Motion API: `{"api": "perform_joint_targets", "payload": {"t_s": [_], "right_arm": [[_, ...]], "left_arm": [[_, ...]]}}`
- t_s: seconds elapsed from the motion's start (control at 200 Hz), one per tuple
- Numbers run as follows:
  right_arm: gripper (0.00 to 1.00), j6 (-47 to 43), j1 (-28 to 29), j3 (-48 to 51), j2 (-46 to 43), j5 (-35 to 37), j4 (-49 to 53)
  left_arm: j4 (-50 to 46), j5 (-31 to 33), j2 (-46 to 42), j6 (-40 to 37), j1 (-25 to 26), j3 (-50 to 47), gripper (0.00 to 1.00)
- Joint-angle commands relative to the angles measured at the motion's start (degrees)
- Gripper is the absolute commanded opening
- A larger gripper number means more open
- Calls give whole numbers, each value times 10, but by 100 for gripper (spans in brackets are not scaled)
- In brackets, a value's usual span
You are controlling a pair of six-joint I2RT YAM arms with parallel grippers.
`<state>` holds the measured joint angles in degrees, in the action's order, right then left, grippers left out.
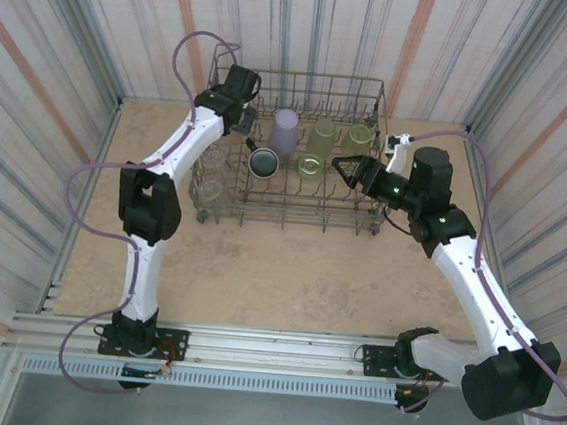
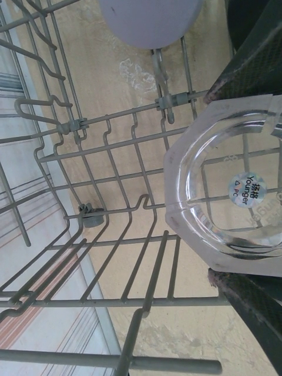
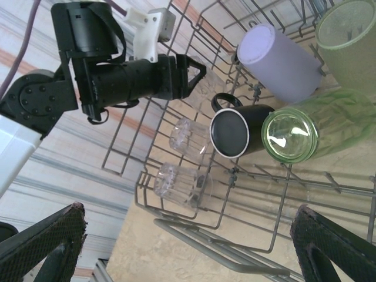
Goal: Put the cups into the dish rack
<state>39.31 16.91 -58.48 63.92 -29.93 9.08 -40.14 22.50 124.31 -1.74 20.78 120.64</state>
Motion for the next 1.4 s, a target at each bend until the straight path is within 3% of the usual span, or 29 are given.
{"api": "perform_joint_targets", "payload": {"t_s": [0.0,0.301,0.361,0.486,0.556,0.656,0.942,1.182,1.393], "right_arm": [[94,-18,-5,7,-2,4,-8],[94,-17,-5,9,0,3,-12],[94,-17,-5,9,0,4,-13],[94,-17,-5,9,1,5,-13],[94,-16,-5,10,1,5,-13],[94,-14,-5,10,0,5,-13],[94,-14,-6,10,-2,5,-12],[94,-13,-8,12,-3,2,-13],[94,-11,-9,12,-6,1,-12]], "left_arm": [[16,28,15,-7,3,4,0],[16,32,27,10,-6,1,0],[18,30,30,16,-6,0,13],[29,56,29,38,-8,-17,15],[35,55,26,54,-10,-26,34],[39,50,26,70,-13,-31,39],[38,68,22,97,-14,-29,82],[39,76,9,115,-13,-30,98],[41,72,-17,128,-13,-21,99]]}}
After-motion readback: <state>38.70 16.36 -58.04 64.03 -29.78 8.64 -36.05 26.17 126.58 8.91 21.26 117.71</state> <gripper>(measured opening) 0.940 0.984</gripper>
